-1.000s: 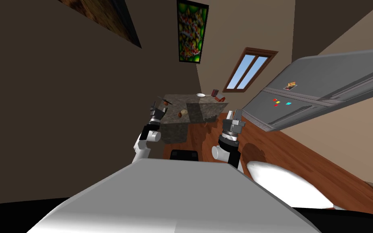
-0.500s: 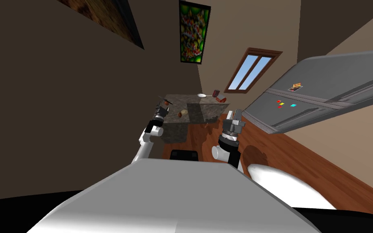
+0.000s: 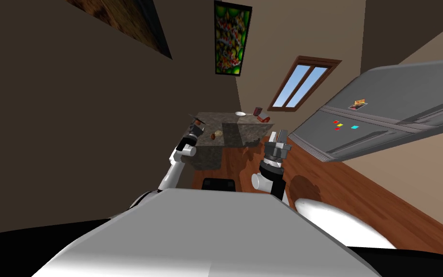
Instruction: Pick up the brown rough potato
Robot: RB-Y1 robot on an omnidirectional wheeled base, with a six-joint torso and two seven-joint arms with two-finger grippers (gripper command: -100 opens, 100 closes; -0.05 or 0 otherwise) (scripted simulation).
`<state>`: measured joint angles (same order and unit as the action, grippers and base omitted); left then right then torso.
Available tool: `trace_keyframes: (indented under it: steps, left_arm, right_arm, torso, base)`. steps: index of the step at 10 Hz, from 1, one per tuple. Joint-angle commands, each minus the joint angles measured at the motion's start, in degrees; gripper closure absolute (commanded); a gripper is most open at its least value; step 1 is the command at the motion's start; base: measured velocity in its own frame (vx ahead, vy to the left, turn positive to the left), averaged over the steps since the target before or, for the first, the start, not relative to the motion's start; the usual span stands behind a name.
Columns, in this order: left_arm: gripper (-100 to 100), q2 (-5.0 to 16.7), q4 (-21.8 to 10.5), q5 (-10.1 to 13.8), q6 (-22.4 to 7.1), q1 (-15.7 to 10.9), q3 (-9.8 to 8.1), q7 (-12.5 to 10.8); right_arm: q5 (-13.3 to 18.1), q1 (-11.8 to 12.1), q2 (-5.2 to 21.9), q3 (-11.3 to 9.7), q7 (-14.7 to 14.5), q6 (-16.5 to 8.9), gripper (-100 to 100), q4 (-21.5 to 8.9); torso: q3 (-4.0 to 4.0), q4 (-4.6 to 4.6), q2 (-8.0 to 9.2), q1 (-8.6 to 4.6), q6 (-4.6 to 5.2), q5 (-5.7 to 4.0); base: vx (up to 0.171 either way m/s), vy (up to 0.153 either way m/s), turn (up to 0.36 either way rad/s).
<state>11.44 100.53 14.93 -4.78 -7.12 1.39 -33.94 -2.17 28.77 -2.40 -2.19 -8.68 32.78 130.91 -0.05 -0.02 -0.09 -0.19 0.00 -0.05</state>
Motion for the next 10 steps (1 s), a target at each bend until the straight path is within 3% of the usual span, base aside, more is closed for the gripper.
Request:
trace_keyframes:
  steps: [1,2,3,4,5,6,7,8,9,10]
  left_arm:
    - [-100,0.5,-2.9,0.6,-2.9,-2.9,0.14,-2.7]
    - [-100,0.5,-3.7,0.6,-3.3,-4.0,0.14,-2.7]
    - [-100,0.9,-5.7,1.1,-5.6,-6.0,0.28,-5.0]
    - [-100,0.9,-7.0,1.1,-6.0,-7.2,0.28,-5.0]
    - [-100,1.2,-9.3,1.5,-7.8,-9.2,0.43,-7.3]
    - [-100,1.2,-10.4,1.5,-8.6,-10.4,0.43,-7.3]
    - [-100,1.5,-12.4,2.0,-10.8,-12.4,0.56,-9.6]
    - [-100,1.5,-13.9,2.0,-11.3,-13.6,0.56,-9.6]
    - [-100,1.6,-16.2,2.4,-13.3,-15.9,0.69,-11.8]
    - [-100,1.6,-17.4,2.4,-14.0,-16.8,0.69,-11.8]
  right_arm:
    - [0.0,0.0,0.0,0.0,0.0,0.0,0,0.0]
    - [0.0,0.0,0.0,0.0,0.0,0.0,0,0.0]
    - [0.0,0.0,0.0,0.0,0.0,0.0,0,0.0]
    - [0.0,0.0,0.0,0.0,0.0,0.0,0,0.0]
    - [0.0,0.0,0.0,0.0,0.0,0.0,0,0.0]
    - [0.0,0.0,0.0,0.0,0.0,0.0,0,0.0]
    - [0.0,0.0,0.0,0.0,0.0,0.0,0,0.0]
    - [0.0,0.0,0.0,0.0,0.0,0.0,0,0.0]
    - [0.0,0.0,0.0,0.0,0.0,0.0,0,0.0]
    - [0.0,0.0,0.0,0.0,0.0,0.0,0,0.0]
  torso:
    - [0.0,0.0,0.0,0.0,0.0,0.0]
    - [-0.01,0.0,-0.01,-0.05,-0.01,-0.01]
    - [0.0,0.0,0.01,-0.02,0.0,-0.01]
    - [-0.02,-0.01,-0.03,-0.07,-0.01,-0.01]
    - [-0.02,-0.01,-0.02,-0.05,0.0,-0.01]
    - [-0.03,-0.01,-0.05,-0.05,-0.02,-0.01]
    - [-0.02,-0.01,-0.04,-0.06,0.0,-0.01]
    - [-0.04,-0.02,-0.07,-0.18,-0.01,-0.03]
    - [-0.03,-0.02,-0.05,-0.15,0.0,-0.04]
    - [-0.05,-0.02,-0.09,-0.19,-0.01,-0.04]
  base:
    - [0.016,-0.066,0.072]
    - [0.011,-0.056,0.056]
    - [0.022,-0.07,0.103]
    - [0.019,-0.066,0.047]
    - [0.027,-0.064,0.099]
    - [0.021,-0.067,0.049]
    - [0.029,-0.106,0.098]
    - [0.023,-0.094,0.053]
    - [0.036,-0.1,0.099]
    - [0.031,-0.08,0.058]
